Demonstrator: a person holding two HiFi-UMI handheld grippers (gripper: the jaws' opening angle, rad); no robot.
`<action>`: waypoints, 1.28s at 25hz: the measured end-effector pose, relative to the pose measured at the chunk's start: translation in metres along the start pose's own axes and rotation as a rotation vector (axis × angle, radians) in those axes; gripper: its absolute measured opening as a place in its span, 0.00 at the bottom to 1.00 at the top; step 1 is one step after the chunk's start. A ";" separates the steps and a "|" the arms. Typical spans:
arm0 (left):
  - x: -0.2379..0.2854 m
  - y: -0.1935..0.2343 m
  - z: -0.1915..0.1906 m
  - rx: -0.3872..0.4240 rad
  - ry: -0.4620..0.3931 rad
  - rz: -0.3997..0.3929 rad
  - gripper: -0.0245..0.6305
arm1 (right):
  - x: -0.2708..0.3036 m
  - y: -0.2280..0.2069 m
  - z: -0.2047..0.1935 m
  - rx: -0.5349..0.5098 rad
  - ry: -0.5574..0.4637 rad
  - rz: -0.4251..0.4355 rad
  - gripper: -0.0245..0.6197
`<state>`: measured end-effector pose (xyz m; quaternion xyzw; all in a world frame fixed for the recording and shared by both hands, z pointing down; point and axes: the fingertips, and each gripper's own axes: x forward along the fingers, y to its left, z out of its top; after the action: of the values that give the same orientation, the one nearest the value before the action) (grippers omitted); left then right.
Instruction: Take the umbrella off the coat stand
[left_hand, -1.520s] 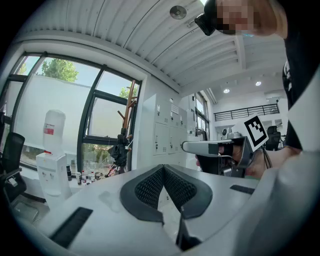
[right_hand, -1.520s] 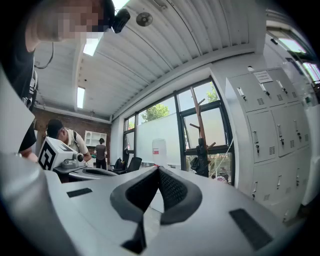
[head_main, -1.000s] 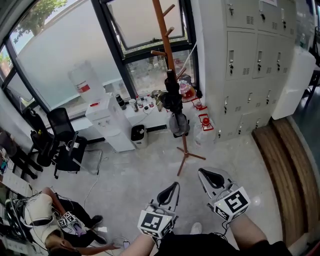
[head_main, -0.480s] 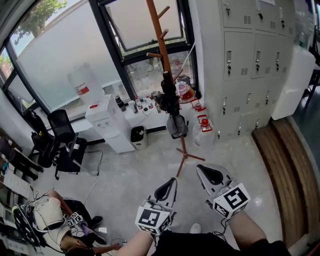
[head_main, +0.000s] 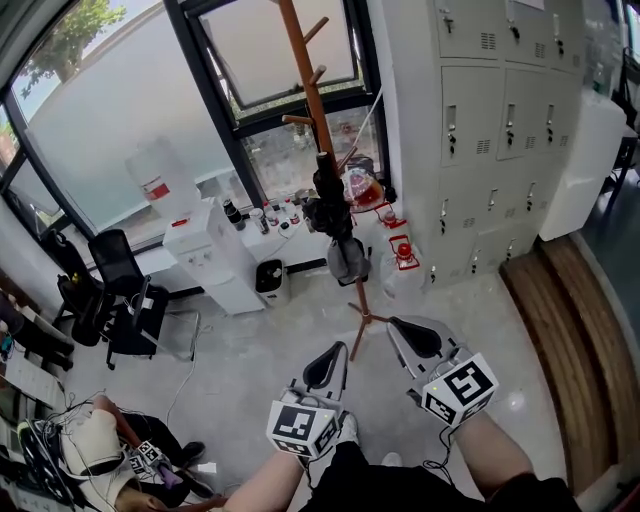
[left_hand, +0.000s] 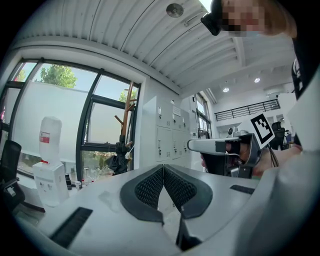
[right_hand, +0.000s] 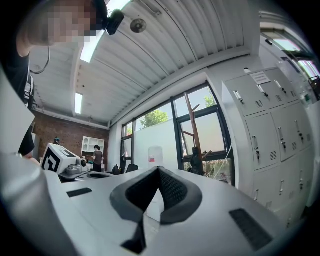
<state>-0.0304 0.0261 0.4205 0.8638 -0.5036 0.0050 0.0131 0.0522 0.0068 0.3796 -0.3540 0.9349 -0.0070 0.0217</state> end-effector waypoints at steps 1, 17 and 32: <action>0.005 0.004 0.001 -0.003 -0.002 -0.002 0.06 | 0.005 -0.003 0.000 0.000 0.002 0.000 0.12; 0.103 0.110 0.010 0.002 -0.017 -0.046 0.06 | 0.124 -0.070 -0.002 0.009 0.028 -0.065 0.12; 0.182 0.185 0.020 0.008 -0.038 -0.090 0.06 | 0.206 -0.116 -0.001 0.016 0.046 -0.127 0.12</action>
<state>-0.1019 -0.2238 0.4075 0.8857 -0.4642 -0.0100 0.0001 -0.0252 -0.2164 0.3764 -0.4124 0.9107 -0.0240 0.0025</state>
